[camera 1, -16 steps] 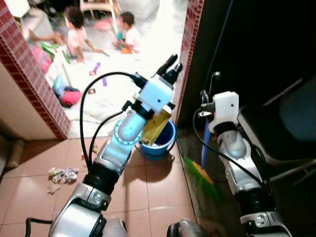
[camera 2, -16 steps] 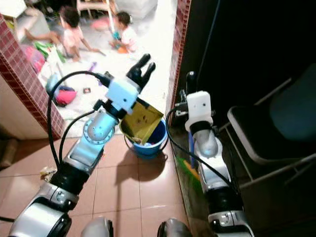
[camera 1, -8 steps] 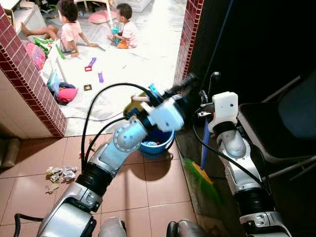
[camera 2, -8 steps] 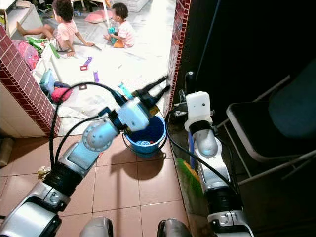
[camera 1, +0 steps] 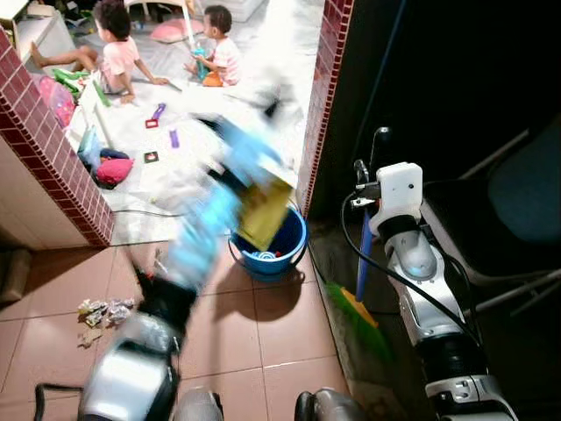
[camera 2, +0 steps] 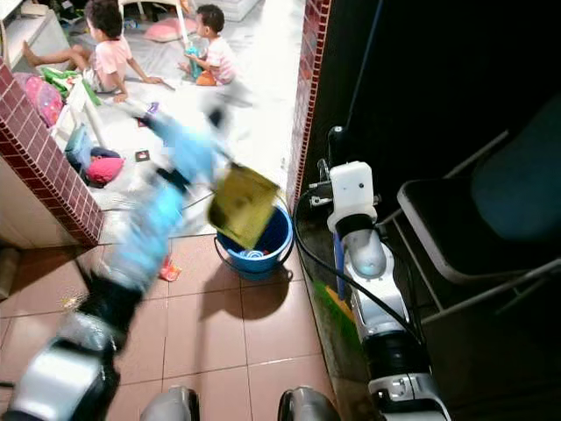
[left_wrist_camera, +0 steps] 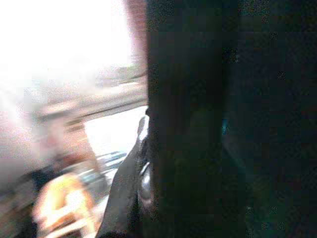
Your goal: Sweep floor
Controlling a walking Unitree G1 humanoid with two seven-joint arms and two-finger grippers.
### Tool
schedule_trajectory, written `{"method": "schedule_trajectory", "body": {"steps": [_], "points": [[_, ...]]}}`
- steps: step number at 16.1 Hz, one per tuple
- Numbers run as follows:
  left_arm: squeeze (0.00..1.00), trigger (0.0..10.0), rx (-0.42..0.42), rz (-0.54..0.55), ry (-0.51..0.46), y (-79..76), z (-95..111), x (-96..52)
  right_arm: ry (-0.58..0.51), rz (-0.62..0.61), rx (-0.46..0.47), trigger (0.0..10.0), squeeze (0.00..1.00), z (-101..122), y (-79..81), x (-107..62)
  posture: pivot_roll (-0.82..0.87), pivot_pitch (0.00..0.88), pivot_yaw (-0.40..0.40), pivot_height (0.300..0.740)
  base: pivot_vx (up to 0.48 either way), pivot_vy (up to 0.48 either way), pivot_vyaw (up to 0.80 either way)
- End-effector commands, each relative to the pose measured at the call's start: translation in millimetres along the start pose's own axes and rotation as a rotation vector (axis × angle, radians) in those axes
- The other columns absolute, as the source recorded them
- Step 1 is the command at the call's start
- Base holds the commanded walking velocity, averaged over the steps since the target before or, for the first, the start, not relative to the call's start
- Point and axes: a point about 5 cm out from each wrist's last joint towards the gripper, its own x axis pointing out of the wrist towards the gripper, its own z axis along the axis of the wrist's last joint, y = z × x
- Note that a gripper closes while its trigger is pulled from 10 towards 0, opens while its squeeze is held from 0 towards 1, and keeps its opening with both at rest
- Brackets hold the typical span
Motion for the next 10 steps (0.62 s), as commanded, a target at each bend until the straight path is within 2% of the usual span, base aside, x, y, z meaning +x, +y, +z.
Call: {"method": "schedule_trajectory", "body": {"steps": [1, 3, 5, 7, 8, 9, 10], "points": [[0.00, 10.0, 0.023, 0.114, -0.205, 23.8, 44, 21.4, -0.056, -0.002, -0.016, 10.0, 0.00, 11, -1.4, 6.3, -0.04, 0.017, -0.040, 0.740, 0.000, 0.000, 0.00], [0.00, 10.0, 0.014, 0.285, -0.195, 57.5, 54, 29.8, -0.059, 0.007, -0.015, 10.0, 0.00, 12, 1.9, 8.0, -0.04, 0.013, -0.044, 0.740, 0.000, 0.000, 0.00], [0.00, 10.0, 0.028, 0.369, -0.122, 72.1, 50, 28.3, -0.056, 0.009, -0.017, 10.0, 0.00, 10, 2.0, 9.0, -0.03, 0.013, -0.050, 0.740, 0.000, 0.000, 0.00], [0.00, 10.0, 0.024, 0.448, 0.057, 78.1, 24, 3.5, -0.055, 0.030, -0.044, 10.0, 0.00, 12, 3.4, 12.5, -0.03, 0.031, -0.055, 0.740, 0.000, 0.000, 0.00], [0.00, 10.0, 0.031, 0.471, 0.074, 79.9, 23, -2.5, -0.060, 0.031, -0.050, 10.0, 0.00, 14, 4.0, 13.5, -0.02, 0.035, -0.055, 0.740, 0.000, 0.000, 0.00], [0.00, 10.0, 0.022, 0.511, 0.188, 81.7, 13, -25.0, -0.052, 0.033, -0.037, 10.0, 0.00, 13, 7.5, 13.4, -0.03, 0.045, -0.050, 0.740, 0.000, 0.000, 0.00], [0.00, 10.0, 0.030, 0.527, 0.211, 82.9, 10, -31.7, -0.045, 0.033, -0.033, 10.0, 0.00, 11, 9.4, 12.7, -0.03, 0.045, -0.050, 0.740, 0.000, 0.000, 0.00]]}}
